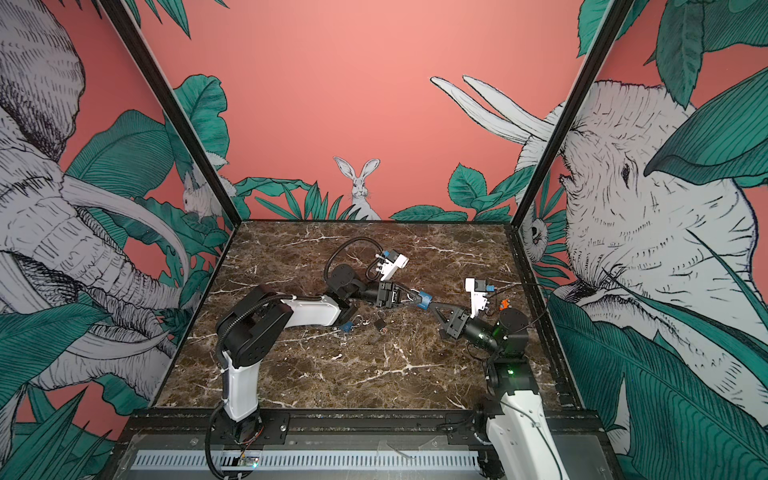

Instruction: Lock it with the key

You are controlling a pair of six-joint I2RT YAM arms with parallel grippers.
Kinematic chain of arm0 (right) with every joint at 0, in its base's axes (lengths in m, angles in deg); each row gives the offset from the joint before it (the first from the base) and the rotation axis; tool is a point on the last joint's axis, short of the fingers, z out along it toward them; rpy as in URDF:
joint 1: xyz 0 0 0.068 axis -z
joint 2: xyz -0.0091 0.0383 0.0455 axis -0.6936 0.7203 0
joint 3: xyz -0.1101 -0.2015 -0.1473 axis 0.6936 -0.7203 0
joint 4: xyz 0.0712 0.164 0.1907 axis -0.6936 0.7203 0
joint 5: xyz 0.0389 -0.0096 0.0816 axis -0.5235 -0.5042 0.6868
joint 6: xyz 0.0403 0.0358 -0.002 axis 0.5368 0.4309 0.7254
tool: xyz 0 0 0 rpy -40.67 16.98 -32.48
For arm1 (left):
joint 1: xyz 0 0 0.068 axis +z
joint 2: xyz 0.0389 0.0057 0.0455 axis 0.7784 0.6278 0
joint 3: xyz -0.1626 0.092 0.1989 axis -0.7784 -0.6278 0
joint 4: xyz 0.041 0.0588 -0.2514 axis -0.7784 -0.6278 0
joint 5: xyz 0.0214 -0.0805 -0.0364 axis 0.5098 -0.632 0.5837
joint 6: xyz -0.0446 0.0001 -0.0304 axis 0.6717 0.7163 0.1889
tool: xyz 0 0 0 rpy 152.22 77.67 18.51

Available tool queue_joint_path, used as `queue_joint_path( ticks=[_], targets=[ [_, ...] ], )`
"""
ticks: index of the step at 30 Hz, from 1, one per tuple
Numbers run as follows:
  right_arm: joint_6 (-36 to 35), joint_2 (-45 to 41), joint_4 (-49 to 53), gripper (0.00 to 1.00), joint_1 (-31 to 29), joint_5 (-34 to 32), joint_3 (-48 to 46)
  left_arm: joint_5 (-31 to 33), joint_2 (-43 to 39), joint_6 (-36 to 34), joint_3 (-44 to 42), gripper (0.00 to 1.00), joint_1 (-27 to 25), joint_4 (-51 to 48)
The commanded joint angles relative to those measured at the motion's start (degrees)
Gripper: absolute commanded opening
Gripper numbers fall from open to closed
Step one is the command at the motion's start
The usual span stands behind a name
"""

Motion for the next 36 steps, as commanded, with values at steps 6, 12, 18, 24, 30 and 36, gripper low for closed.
queue_joint_path(
  ticks=[6,12,18,24,30,36],
  targets=[
    [-0.7,0.3,-2.9,0.09,0.3,0.3,-0.3,-0.4,0.0,0.6,2.1,0.0,-0.3,3.8],
    [-0.8,0.3,-2.9,0.06,0.5,0.4,-0.5,-0.1,0.3,0.2,2.1,0.0,-0.3,3.8],
    [-0.8,0.1,-2.9,0.0,0.9,0.5,-0.9,0.2,0.5,0.0,2.2,0.0,-0.2,3.8],
    [-0.8,-0.5,-2.6,0.0,1.4,0.7,-1.0,0.5,0.2,-0.2,1.8,0.0,0.2,3.8],
    [-0.8,-1.2,-2.5,0.0,1.8,1.1,-1.4,1.6,-0.2,-0.8,0.8,0.0,1.2,3.7],
    [-0.8,-2.2,-2.2,0.0,2.2,1.2,-2.1,1.9,-0.6,-1.2,0.2,0.0,2.1,3.8]
  ],
)
